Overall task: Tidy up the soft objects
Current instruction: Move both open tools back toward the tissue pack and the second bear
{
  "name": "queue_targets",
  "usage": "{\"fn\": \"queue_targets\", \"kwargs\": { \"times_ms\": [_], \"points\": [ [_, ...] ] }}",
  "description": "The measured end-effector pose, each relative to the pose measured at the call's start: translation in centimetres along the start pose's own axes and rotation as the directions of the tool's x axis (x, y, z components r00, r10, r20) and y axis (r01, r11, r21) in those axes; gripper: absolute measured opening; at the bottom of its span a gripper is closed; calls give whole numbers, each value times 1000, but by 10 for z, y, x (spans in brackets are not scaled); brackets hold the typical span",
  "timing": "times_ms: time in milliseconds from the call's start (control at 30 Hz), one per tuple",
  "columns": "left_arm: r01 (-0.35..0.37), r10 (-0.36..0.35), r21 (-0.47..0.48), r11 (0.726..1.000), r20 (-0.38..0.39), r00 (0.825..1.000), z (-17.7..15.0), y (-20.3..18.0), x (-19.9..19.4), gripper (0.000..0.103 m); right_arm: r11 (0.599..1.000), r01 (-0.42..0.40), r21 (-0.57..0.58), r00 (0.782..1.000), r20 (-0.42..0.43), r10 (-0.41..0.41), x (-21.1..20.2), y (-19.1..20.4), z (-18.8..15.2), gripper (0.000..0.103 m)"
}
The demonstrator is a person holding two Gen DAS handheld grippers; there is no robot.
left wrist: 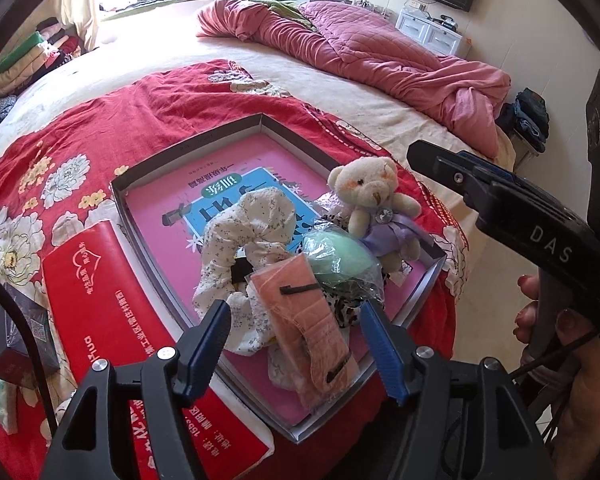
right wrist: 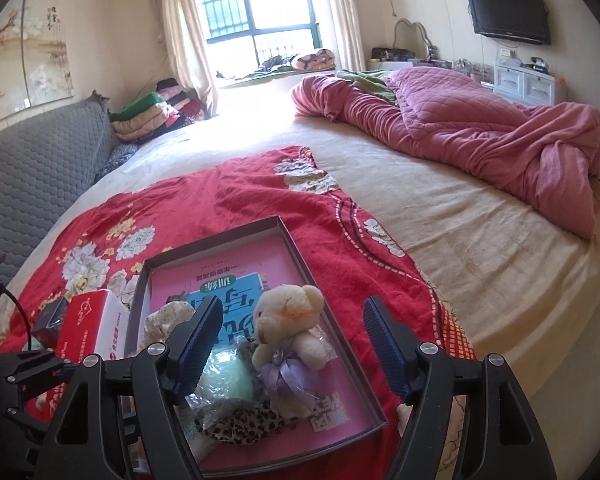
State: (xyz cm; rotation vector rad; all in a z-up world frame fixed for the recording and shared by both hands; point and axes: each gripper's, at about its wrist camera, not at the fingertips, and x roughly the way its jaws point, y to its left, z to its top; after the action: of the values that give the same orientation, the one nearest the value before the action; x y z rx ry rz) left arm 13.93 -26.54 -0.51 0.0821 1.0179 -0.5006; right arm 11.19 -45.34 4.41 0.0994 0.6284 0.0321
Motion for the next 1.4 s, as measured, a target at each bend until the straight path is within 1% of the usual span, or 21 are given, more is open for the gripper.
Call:
{"fn": "queue_targets", "kwargs": {
  "times_ms": [200, 400, 633, 767, 900, 1000, 1167, 1267, 1400],
  "points": [
    [-27, 29, -21, 999, 70, 997, -1, 15, -36, 71, 998, -21, -53, 998, 50, 24, -20, 23, 10, 76],
    [-75, 81, -66, 995, 107, 991, -8, 41, -67, 73, 993, -64, -100, 993, 88, 73, -37, 57, 21, 77],
    [-128, 145, -128, 983, 130, 981, -22, 76, -98, 73, 973, -160, -165, 983, 68, 173, -46, 110, 23, 78],
    [-158, 181, -170, 973, 132, 975, -35, 102, -113, 74, 954, -219, -205, 972, 37, 231, -48, 145, 17, 78],
    [-190, 221, -218, 957, 129, 967, -51, 131, -127, 74, 925, -285, -252, 956, -3, 293, -49, 181, 10, 78],
    [-210, 246, -257, 943, 118, 962, -65, 153, -136, 74, 906, -320, -278, 946, -36, 323, -48, 208, 3, 78],
    [-250, 293, -313, 916, 99, 951, -91, 190, -147, 74, 874, -402, -275, 916, -103, 389, -44, 244, -10, 78],
    [-267, 309, -340, 902, 76, 948, -105, 211, -150, 74, 853, -435, -287, 900, -148, 409, -41, 266, -20, 78],
    [-300, 339, -360, 883, 48, 940, -120, 235, -151, 74, 836, -457, -303, 888, -210, 409, -34, 289, -36, 78]
  ]
}}
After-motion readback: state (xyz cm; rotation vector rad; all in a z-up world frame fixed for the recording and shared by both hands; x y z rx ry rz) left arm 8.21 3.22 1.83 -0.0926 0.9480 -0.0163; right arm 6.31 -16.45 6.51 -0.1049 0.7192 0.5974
